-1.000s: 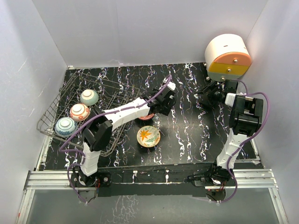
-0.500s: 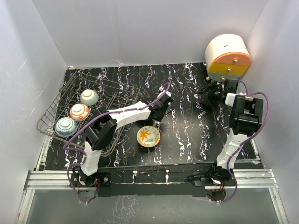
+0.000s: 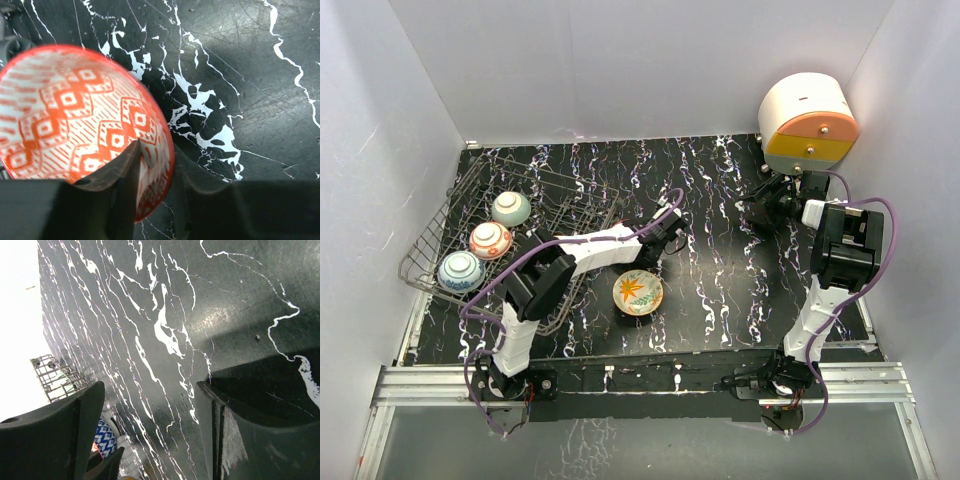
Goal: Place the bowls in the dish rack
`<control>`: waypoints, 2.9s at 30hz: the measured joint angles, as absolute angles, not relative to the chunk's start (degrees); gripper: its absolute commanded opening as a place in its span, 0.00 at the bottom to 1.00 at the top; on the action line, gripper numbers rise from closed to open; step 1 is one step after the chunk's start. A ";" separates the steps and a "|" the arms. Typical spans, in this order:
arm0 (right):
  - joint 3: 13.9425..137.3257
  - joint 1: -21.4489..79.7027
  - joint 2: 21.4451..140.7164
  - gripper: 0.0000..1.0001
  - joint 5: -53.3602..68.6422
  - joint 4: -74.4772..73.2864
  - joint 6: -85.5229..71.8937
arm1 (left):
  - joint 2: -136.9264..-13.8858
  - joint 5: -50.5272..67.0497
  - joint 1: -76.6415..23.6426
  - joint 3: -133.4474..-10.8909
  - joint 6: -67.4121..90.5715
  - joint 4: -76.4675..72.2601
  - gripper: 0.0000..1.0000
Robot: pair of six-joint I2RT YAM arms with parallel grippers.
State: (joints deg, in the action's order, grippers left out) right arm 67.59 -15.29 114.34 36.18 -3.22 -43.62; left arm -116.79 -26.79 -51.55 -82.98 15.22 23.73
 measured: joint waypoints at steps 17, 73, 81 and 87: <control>66.63 -15.55 113.54 0.75 35.94 -3.20 -43.57 | -118.54 -17.26 -51.24 -98.72 12.88 25.41 0.00; 68.10 -15.79 113.19 0.73 34.04 -7.62 -40.77 | -110.13 20.51 -8.32 -43.97 80.66 -67.07 0.00; 68.16 -15.79 113.19 0.73 34.00 -7.66 -40.58 | -113.75 20.16 -7.07 -43.81 83.40 -74.08 0.02; 68.16 -15.79 113.19 0.73 34.02 -7.68 -40.38 | -111.66 19.94 -6.74 -40.93 83.15 -73.56 0.08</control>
State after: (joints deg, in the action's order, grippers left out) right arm 68.16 -15.79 113.19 34.02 -7.68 -40.38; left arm -111.66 19.94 -6.74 -40.93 83.15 -73.56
